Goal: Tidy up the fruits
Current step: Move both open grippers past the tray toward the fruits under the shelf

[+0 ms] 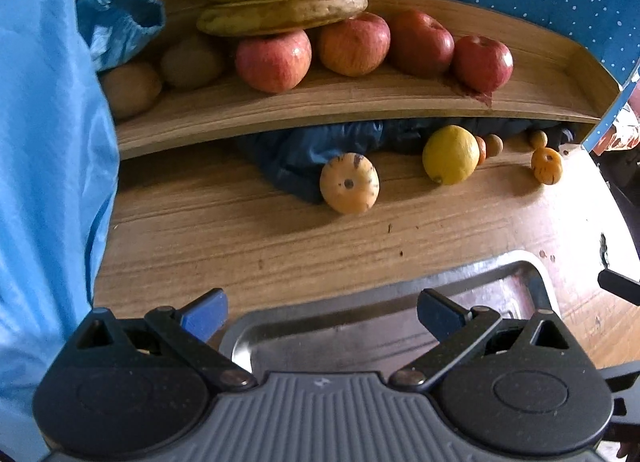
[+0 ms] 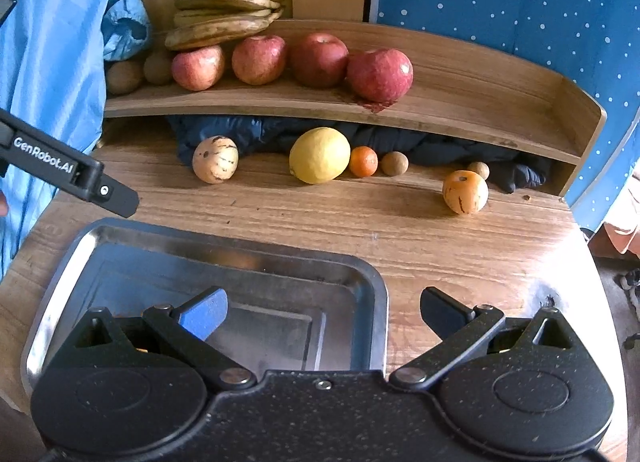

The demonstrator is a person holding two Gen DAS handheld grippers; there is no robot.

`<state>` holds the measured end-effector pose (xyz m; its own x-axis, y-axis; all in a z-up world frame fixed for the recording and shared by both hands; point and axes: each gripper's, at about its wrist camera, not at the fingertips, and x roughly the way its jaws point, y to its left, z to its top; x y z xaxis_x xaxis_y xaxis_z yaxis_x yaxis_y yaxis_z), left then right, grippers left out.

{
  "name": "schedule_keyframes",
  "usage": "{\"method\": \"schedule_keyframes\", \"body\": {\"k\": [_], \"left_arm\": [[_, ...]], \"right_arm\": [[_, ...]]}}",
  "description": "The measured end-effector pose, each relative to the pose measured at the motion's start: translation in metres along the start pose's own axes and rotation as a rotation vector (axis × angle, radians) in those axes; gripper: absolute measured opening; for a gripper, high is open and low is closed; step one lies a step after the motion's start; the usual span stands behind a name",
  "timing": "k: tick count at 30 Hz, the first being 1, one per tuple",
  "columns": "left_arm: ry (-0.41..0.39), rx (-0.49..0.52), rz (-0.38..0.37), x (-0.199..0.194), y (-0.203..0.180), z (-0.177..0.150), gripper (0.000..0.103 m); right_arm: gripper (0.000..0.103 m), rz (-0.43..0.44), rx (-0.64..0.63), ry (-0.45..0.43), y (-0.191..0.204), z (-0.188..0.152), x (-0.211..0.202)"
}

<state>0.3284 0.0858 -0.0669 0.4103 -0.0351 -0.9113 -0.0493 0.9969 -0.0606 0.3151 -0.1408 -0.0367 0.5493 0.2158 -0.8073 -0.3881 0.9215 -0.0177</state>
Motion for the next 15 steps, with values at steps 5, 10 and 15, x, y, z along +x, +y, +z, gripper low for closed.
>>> {"method": "schedule_keyframes", "body": {"k": [5, 10, 15], "left_arm": [[-0.003, -0.007, 0.004, 0.015, 0.001, 0.011, 0.102], [-0.005, -0.005, 0.000, 0.032, 0.000, 0.024, 0.102], [-0.005, -0.010, -0.035, 0.048, -0.001, 0.037, 0.102]], "right_arm": [[0.102, -0.016, 0.015, 0.004, -0.001, 0.005, 0.008], [0.102, -0.043, 0.027, 0.014, -0.003, 0.013, 0.020], [0.102, -0.066, 0.028, 0.029, -0.005, 0.023, 0.037]]}}
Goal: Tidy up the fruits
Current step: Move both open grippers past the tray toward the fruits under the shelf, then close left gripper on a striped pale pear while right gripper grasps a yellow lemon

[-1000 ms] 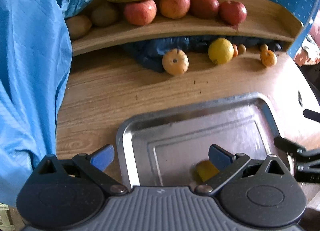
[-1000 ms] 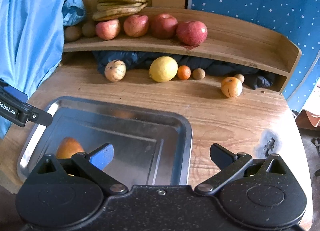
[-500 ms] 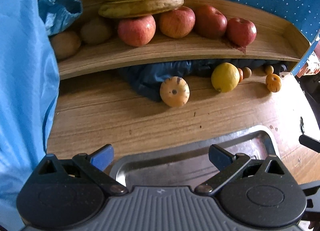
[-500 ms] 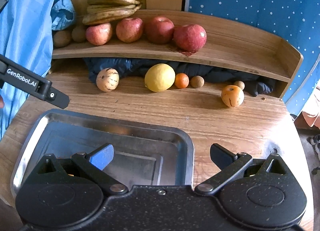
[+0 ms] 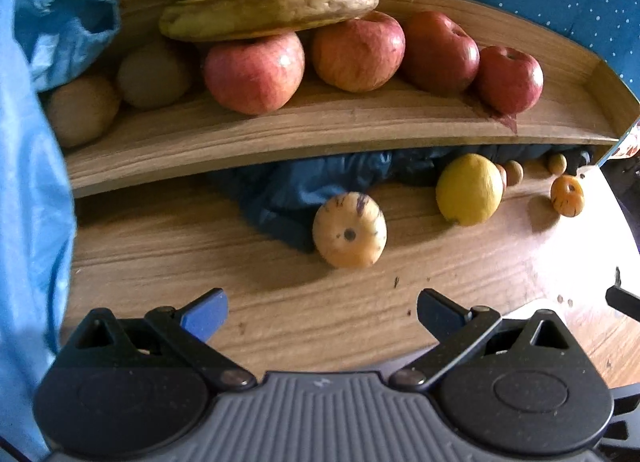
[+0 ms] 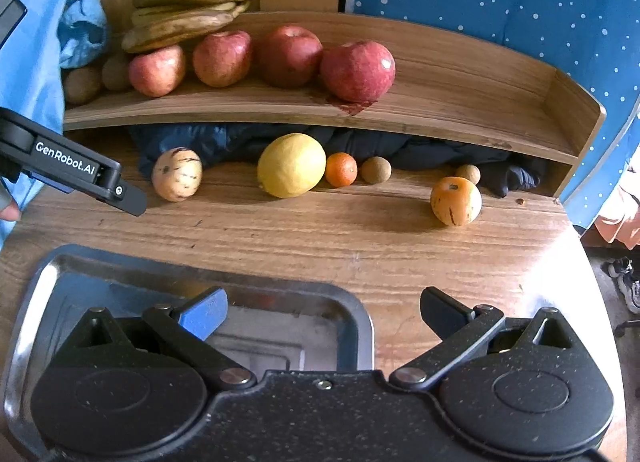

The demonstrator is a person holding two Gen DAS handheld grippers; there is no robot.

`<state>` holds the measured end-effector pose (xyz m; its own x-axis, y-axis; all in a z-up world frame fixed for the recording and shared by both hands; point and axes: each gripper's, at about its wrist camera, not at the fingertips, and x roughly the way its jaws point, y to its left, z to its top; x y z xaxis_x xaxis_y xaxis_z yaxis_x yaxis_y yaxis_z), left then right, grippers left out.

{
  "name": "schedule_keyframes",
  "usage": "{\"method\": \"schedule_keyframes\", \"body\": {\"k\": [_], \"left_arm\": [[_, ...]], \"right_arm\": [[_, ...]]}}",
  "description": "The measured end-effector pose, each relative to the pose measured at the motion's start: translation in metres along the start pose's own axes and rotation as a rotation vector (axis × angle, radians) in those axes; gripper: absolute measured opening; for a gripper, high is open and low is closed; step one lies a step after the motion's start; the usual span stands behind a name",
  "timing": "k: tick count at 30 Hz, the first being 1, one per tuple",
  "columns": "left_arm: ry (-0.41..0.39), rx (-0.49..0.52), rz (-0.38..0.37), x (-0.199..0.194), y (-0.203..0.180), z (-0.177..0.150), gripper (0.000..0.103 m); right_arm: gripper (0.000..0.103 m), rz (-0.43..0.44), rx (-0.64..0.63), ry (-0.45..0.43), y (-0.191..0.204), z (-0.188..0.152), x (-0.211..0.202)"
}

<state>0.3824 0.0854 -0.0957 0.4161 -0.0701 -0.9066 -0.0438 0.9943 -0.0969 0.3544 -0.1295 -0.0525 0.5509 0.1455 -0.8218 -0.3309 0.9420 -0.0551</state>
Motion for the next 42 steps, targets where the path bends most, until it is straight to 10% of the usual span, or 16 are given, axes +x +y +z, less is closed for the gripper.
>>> {"method": "schedule_keyframes", "body": {"k": [22, 42], "left_arm": [[0.004, -0.065, -0.212, 0.035, 0.011, 0.028, 0.101], [0.026, -0.113, -0.255, 0.049, 0.015, 0.029, 0.076]], "right_arm": [[0.096, -0.003, -0.310, -0.056, 0.031, 0.060, 0.069], [0.071, -0.015, -0.491, -0.072, 0.055, 0.072, 0.105]]}}
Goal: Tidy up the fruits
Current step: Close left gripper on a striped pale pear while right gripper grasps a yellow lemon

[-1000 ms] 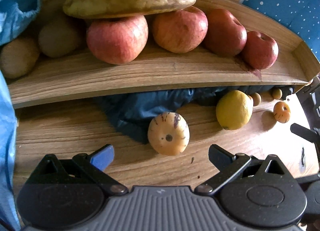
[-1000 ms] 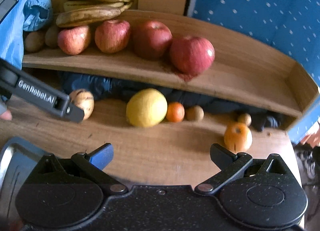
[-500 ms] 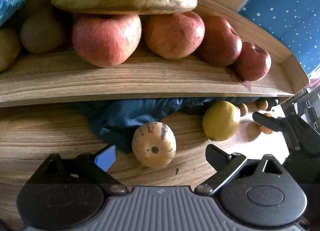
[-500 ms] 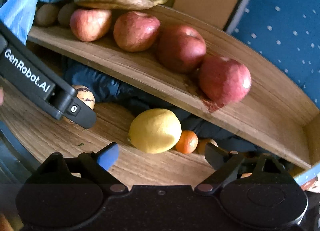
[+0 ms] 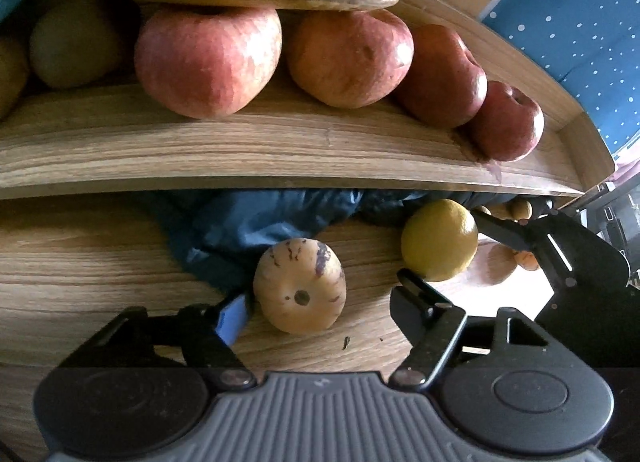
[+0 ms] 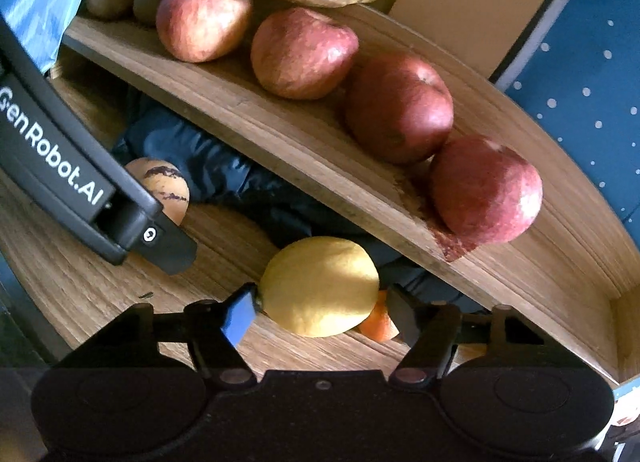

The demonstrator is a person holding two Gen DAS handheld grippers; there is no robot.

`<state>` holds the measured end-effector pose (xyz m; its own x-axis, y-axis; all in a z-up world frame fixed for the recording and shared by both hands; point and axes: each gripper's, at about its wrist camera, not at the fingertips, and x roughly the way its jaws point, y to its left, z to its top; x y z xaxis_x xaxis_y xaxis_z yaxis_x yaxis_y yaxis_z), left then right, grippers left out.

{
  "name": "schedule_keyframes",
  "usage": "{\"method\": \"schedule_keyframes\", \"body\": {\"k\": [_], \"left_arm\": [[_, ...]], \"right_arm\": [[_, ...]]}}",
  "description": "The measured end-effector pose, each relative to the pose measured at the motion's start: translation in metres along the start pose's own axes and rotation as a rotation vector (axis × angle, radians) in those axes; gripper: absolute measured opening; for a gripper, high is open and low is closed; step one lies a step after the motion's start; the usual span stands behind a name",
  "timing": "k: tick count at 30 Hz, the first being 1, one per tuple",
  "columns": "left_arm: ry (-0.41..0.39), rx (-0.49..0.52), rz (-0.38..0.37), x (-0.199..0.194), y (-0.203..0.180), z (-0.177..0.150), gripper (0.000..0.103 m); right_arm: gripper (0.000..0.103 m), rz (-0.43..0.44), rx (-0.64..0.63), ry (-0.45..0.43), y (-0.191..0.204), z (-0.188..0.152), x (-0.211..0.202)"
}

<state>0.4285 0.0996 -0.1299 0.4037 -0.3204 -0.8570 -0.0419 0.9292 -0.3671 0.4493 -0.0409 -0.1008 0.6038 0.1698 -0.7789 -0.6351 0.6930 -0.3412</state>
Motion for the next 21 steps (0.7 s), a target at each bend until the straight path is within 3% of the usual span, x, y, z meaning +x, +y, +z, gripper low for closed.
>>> {"method": "schedule_keyframes", "body": {"k": [12, 21], "left_arm": [[-0.003, -0.026, 0.030, 0.000, 0.005, -0.001, 0.052], [-0.003, -0.019, 0.023, -0.004, 0.010, -0.005, 0.052]], "right_arm": [[0.066, 0.002, -0.017, -0.008, 0.007, 0.002, 0.002], [0.065, 0.014, 0.005, -0.008, 0.008, -0.004, -0.008]]}}
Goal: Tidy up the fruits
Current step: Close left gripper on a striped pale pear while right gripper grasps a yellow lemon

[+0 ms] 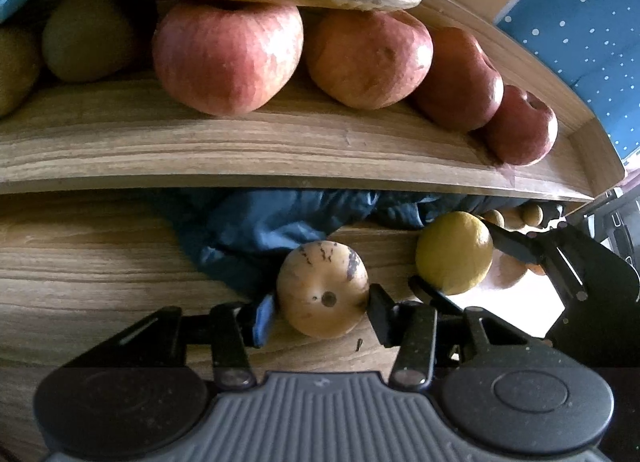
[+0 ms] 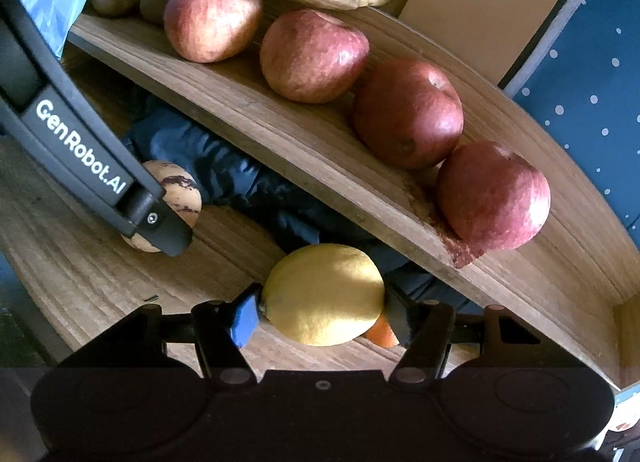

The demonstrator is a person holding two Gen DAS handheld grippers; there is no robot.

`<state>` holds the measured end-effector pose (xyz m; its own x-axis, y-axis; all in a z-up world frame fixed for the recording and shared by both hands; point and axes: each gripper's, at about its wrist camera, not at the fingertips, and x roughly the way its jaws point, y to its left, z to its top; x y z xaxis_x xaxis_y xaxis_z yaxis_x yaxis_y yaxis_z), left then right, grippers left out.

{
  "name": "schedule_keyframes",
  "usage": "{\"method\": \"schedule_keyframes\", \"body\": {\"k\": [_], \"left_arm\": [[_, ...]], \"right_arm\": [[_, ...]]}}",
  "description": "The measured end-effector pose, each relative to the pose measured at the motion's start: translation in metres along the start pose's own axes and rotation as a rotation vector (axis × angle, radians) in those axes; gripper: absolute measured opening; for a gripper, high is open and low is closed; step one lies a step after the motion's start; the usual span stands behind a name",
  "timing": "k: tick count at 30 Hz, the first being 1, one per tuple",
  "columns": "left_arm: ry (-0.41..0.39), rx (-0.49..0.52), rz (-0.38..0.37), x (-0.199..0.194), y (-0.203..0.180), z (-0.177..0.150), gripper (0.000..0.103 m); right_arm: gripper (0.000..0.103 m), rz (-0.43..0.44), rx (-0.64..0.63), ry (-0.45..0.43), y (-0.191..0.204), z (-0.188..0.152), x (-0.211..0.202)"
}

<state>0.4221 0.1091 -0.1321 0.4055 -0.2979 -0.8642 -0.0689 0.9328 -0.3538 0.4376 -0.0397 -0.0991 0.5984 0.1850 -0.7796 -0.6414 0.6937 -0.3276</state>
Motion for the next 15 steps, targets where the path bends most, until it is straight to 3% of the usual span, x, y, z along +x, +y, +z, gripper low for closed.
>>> {"method": "schedule_keyframes", "body": {"k": [15], "left_arm": [[0.014, 0.054, -0.002, -0.011, -0.016, -0.022, 0.052]], "right_arm": [[0.065, 0.018, 0.047, -0.030, 0.009, -0.012, -0.038]]}}
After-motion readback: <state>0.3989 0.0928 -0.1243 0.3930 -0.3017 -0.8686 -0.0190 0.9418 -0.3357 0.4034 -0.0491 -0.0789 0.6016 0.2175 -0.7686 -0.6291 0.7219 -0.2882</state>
